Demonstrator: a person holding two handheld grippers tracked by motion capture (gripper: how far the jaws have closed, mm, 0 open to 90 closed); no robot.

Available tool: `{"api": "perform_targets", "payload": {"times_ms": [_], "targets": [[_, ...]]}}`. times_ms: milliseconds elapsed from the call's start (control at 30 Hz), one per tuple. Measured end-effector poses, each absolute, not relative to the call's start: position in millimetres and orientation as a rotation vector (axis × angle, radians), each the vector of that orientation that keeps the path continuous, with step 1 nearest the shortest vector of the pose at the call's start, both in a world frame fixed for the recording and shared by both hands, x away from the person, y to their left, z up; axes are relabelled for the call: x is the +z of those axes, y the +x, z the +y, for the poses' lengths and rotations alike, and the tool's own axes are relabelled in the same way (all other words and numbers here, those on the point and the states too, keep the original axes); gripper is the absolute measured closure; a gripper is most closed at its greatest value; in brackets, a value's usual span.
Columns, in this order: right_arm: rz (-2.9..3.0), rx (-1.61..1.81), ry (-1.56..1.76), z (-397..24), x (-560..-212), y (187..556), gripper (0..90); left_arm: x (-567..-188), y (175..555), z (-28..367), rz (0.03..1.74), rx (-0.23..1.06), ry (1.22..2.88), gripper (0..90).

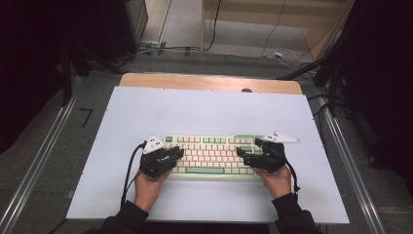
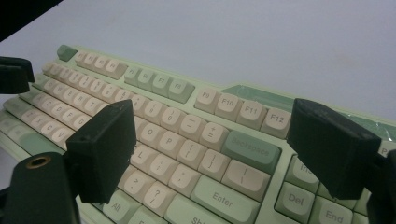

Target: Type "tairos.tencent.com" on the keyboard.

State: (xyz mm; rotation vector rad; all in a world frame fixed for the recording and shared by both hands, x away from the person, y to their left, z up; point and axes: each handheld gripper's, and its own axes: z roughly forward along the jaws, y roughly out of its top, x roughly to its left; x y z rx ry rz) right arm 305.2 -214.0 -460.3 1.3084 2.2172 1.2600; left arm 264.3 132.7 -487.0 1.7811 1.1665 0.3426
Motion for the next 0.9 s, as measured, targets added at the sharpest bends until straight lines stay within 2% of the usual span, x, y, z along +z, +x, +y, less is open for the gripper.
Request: {"api": "perform_targets", "payload": {"times_ms": [67, 100, 900], "targets": [[2.217, 1.260, 1.304, -213.7, -460.4, 305.3, 13.9, -488.5, 266.5, 132.1, 1.164, 0.317, 1.794, 88.3], [2.217, 1.260, 1.309, -213.6, -460.3, 305.1, 13.9, -489.2, 267.4, 131.2, 1.165, 0.306, 1.795, 90.0], [2.229, 1.259, 1.308, -212.5, -461.9, 305.3, 14.0, -493.9, 270.1, 122.9, 1.170, 0.314, 1.868, 90.0]]}}
